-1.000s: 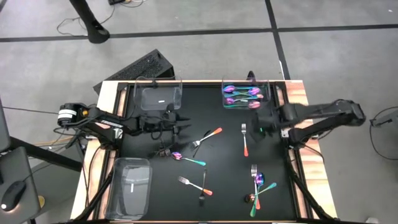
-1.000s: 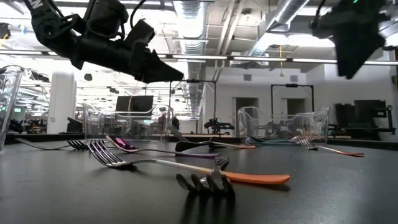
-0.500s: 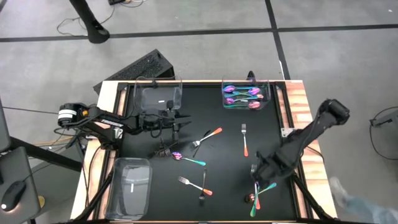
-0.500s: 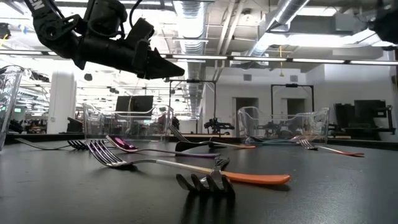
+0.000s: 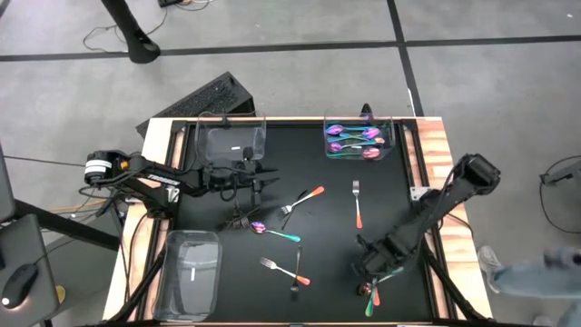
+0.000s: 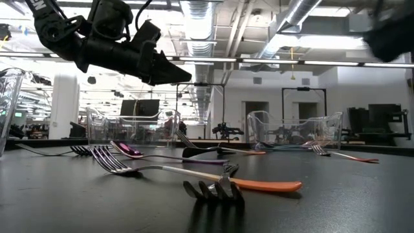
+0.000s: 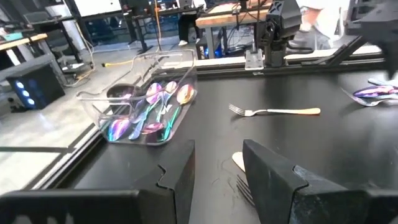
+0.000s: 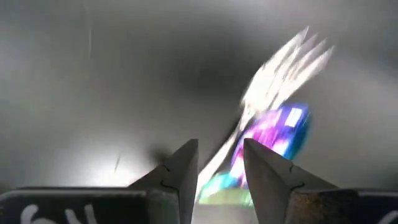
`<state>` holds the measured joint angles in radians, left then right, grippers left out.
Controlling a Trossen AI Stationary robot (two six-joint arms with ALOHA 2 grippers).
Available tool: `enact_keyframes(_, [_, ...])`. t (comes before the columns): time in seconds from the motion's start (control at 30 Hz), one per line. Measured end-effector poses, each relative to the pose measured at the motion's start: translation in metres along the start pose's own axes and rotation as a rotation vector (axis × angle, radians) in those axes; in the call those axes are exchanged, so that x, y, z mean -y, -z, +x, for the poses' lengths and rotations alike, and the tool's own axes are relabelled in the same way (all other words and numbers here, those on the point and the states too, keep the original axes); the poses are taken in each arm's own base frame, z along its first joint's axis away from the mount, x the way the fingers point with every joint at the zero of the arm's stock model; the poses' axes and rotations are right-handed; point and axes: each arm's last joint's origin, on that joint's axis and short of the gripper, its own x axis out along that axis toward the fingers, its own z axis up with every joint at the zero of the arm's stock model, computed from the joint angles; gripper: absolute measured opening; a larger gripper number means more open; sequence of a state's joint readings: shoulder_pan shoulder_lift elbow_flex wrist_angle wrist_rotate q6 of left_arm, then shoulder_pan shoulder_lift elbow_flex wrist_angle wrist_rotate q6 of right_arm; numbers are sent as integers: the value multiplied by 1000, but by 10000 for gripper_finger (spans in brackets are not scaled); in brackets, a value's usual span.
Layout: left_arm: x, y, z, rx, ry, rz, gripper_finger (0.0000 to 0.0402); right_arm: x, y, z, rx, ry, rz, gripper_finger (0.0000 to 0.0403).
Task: Sort silverware by color (type)
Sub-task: Put the orange fork into top left transparent bin
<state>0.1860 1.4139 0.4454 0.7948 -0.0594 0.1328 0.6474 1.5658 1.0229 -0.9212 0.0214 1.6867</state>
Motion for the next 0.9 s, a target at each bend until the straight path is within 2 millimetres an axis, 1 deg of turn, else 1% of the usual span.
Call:
enact_keyframes(0.1, [0, 0, 0, -3, 0, -22, 124, 4, -26, -1, 135, 60, -25, 148])
enact_keyframes(0.23, [0, 2, 0, -26, 3, -30, 124, 19, -68, -4, 301, 201, 6, 148])
enact_keyframes(0.37, [1, 6, 0, -67, 8, -28, 124, 36, -109, 6, 285, 269, 52, 148])
enact_keyframes(0.47, [1, 11, -1, -109, 12, -25, 124, 46, -131, 18, 240, 236, 46, 148])
enact_keyframes(0.57, [1, 15, -1, -158, -10, -18, 124, 54, -145, 28, 208, 192, 47, 148])
enact_keyframes(0.63, [1, 18, -2, -190, -25, -12, 124, 60, -150, 33, 189, 187, 61, 148])
enact_keyframes(0.8, [1, 24, -3, -252, -58, -3, 124, 73, -154, 41, 150, 215, 88, 146])
enact_keyframes(0.9, [0, 24, -3, -255, -61, -2, 124, 76, -154, 45, 146, 206, 66, 131])
